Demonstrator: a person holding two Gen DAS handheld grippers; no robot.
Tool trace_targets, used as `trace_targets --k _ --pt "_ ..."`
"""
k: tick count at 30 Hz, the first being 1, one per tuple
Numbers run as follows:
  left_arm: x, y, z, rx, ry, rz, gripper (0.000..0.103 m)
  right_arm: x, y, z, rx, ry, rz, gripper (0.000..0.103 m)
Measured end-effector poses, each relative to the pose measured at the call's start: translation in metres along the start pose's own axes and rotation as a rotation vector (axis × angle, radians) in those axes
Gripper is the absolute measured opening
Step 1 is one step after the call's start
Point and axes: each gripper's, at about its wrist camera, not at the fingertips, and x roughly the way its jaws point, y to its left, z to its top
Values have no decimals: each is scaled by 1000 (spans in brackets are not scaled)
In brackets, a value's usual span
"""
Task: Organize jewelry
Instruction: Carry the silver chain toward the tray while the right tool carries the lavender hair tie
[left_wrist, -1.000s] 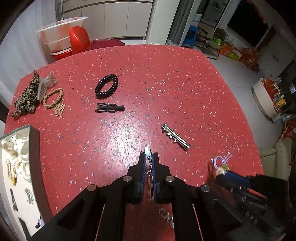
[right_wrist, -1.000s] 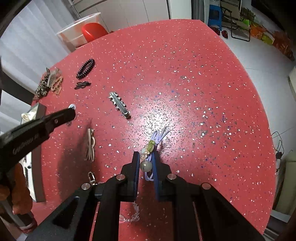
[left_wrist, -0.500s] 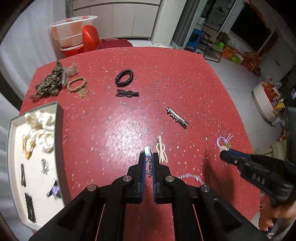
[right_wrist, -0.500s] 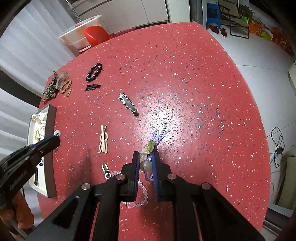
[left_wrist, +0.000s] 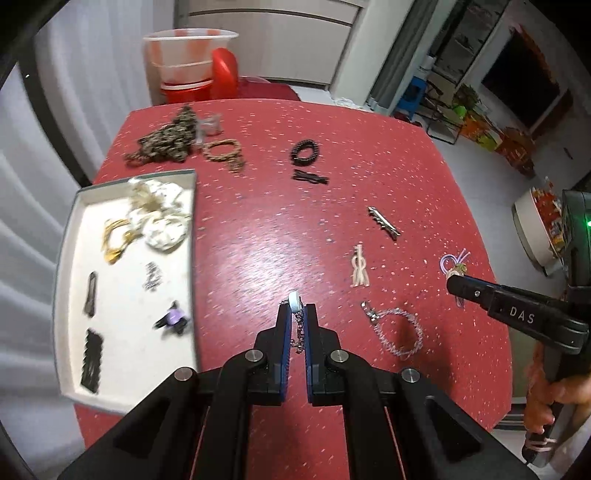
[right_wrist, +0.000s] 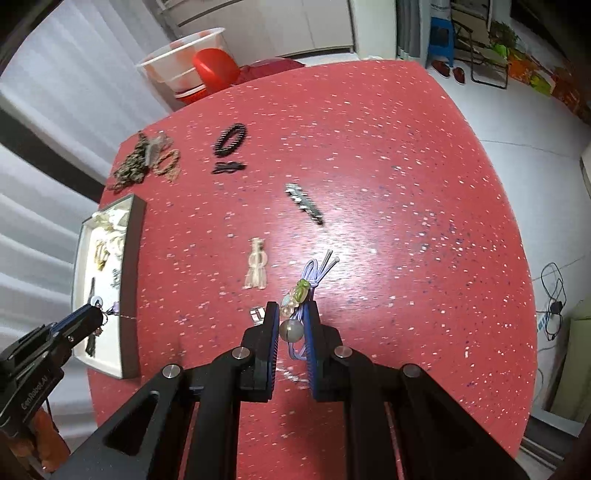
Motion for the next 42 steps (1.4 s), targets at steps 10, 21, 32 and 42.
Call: trace_targets --k 10,21,32,42 --pt "-34 57 -19 -101 -32 46 8 -4 64 -1 -92 10 49 14" --pt "-52 111 -35 -198 -59 88 8 1 133 -6 -202 36 98 14" --pt "-45 145 -47 -251 -42 116 8 9 186 -12 -286 62 138 14" --pt "-37 162 -45 -269 -37 127 8 26 219 -6 -335 87 169 14"
